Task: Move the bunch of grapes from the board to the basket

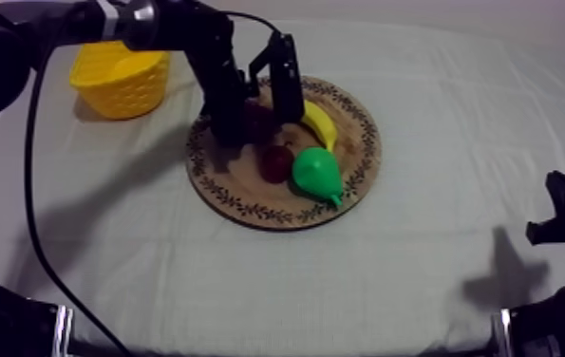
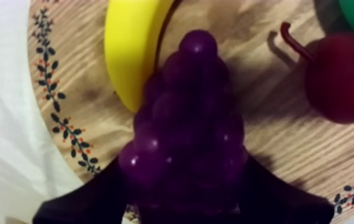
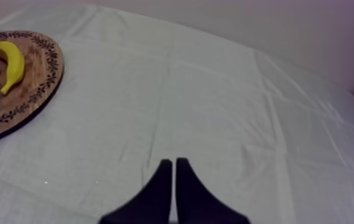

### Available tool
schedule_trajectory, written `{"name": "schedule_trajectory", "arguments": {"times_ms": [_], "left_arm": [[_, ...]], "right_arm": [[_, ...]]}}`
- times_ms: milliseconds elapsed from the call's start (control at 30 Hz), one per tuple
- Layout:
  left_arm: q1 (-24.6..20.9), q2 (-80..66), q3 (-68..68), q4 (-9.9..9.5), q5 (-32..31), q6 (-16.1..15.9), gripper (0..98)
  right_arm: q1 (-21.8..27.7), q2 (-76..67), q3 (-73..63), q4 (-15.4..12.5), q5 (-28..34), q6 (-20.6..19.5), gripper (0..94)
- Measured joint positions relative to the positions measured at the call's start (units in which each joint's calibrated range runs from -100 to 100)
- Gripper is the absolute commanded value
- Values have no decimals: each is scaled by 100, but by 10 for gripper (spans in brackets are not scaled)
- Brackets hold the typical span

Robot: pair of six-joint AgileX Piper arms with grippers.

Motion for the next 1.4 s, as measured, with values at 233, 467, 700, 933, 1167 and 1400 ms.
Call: {"name": "schedule_trajectory", "arguments": {"times_ms": [233,467,700,933,1167,1400], "left_arm": [[-47,-616,601,31,-323,82,450],[14,-1609,1502,148,-663,209,466],[324,-2826,2503,169,-847,577,484],[716,-3959,3156,144,-935,1147,496],[684,-4672,3202,134,-1229,1813,529],[197,-5036,3147,284,-1067,2419,512]], "right_arm": [[0,0,0,0,0,0,5],[0,0,0,0,0,0,5],[0,0,0,0,0,0,5],[0,0,0,0,0,0,5],[0,0,0,0,0,0,5],[0,0,0,0,0,0,5]]}}
